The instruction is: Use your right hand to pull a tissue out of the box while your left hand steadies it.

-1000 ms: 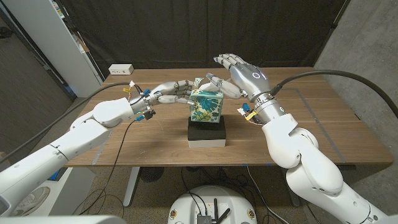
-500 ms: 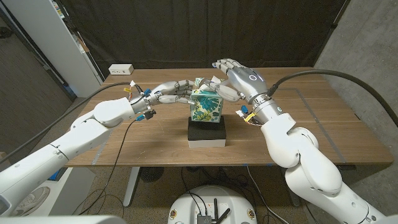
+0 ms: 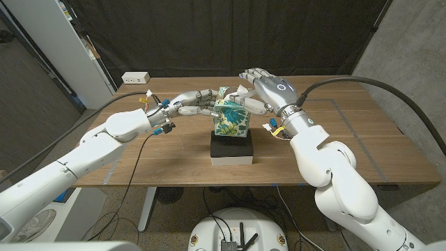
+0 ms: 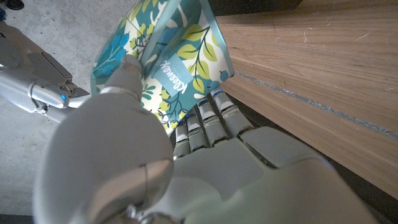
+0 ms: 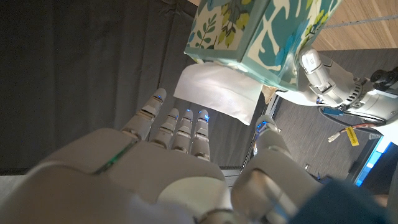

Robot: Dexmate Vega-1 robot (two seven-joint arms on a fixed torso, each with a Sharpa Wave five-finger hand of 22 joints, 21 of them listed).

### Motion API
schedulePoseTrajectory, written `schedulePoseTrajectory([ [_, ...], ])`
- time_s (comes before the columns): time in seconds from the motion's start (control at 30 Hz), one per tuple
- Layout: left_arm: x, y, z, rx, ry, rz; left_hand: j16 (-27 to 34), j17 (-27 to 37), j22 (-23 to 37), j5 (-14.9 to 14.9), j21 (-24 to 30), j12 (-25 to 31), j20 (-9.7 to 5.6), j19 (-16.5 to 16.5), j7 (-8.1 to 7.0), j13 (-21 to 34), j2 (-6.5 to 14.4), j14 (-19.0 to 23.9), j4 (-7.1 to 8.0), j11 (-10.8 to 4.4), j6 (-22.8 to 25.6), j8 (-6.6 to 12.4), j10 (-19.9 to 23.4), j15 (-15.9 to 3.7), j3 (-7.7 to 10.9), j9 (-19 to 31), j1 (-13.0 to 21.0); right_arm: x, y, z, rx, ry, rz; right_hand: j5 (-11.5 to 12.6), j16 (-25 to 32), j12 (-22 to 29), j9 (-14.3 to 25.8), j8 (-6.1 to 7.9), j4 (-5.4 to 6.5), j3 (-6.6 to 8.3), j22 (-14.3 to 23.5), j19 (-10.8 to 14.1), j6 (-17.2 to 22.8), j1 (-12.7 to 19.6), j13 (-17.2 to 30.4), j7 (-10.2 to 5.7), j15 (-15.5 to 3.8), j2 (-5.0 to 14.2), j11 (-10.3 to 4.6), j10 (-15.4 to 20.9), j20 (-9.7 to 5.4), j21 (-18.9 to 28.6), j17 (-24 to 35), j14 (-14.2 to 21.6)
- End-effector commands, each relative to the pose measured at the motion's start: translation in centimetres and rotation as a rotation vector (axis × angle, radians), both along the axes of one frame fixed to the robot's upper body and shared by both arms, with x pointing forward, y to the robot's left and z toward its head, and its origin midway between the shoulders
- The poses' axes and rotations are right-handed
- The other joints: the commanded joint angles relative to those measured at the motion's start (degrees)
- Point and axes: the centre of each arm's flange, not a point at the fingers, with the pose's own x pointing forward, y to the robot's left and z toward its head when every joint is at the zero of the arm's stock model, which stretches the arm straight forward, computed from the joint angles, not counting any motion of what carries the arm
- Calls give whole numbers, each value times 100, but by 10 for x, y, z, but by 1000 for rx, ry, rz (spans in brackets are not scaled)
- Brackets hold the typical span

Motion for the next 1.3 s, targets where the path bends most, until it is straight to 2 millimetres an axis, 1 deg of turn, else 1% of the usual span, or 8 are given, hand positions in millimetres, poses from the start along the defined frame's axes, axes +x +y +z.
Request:
schedulePoseTrajectory([
  [0.03, 0, -2, 1, 3, -1, 1, -11, 0, 31, 28, 32, -6, -217, 97, -34, 11, 45, 10, 2, -65, 26, 0, 38, -696, 40, 10, -2, 6, 1, 1, -24, 14, -111, -10, -3, 0, 29, 77, -79, 31, 29, 9, 69, 171, 12, -47, 29, -17, 1, -36, 37, -4, 14, -13],
  [0.27, -1, -4, 2, 4, -2, 1, -8, 1, 31, 27, 34, -5, -224, 104, -50, 9, 41, 17, 1, -85, 40, 3, 48, -723, 38, 9, -9, 8, 3, 0, -35, 2, -162, -2, -9, 45, 32, 176, -163, 137, 29, 39, 377, 517, 17, -89, 10, -54, -32, 57, 8, 7, 8, 14],
  [0.43, -1, -5, 2, 6, -1, 5, -5, 2, 31, 27, 35, -5, -228, 109, -62, 9, 38, 21, 1, -103, 44, 6, 54, -730, 36, 11, -14, 8, 4, -2, -46, -52, -186, 22, 29, 105, 38, 306, -179, 427, 27, 267, 991, 1314, 16, -66, -119, 82, -101, 313, -159, 64, -4, 216],
  [0.53, -1, -5, 1, 5, 1, 7, -5, 4, 31, 27, 33, -10, -225, 106, -36, 9, 40, 19, 4, -57, 30, 0, 45, -714, 36, 12, -21, 7, 5, -3, -43, -74, -180, 6, 45, 122, 49, 408, -151, 489, 30, 360, 1444, 1633, 12, -54, -223, 157, -168, 471, -247, 74, 0, 313],
  [0.8, -2, -4, 0, 1, 0, 17, -10, 3, 31, 30, 32, -15, -224, 104, -44, 8, 49, 20, 2, -56, 25, -4, 40, -701, 51, 11, -24, 5, 7, -2, -31, -139, -125, 3, 151, 158, 140, 860, -132, 441, 40, 722, 3058, 2283, 6, 153, -486, 485, -250, 1018, -497, 131, 31, 703],
  [0.9, -2, -3, 0, -1, 2, 19, -11, 2, 31, 29, 32, -13, -226, 104, -47, 8, 47, 20, 3, -66, 30, -3, 47, -697, 52, 11, -29, 4, 7, -1, -23, -153, -90, 11, 168, 156, 257, 1130, -187, 444, 44, 850, 3580, 2652, 11, 165, -586, 522, -312, 1201, -587, 149, 33, 810],
  [1.03, -2, -3, 0, -3, 1, 18, -13, 2, 31, 30, 29, -18, -223, 97, -42, 7, 46, 18, 2, -54, 27, -5, 36, -693, 55, 10, -33, 2, 7, -2, -15, -183, -83, 14, 201, 153, 408, 1383, -199, 480, 50, 951, 3875, 3126, 21, 139, -734, 553, -370, 1363, -703, 163, 47, 941],
  [1.3, 0, -3, 2, 0, 4, 17, -17, 4, 31, 30, 31, -22, -221, 103, -46, 6, 54, 8, 5, -68, 27, -7, 32, -700, 62, 10, -43, 3, 10, -3, -15, -224, -117, -28, 232, 130, 597, 1568, -103, 332, 59, 1036, 3900, 3374, 46, 53, -927, 599, -715, 1456, -937, 177, 95, 980],
])
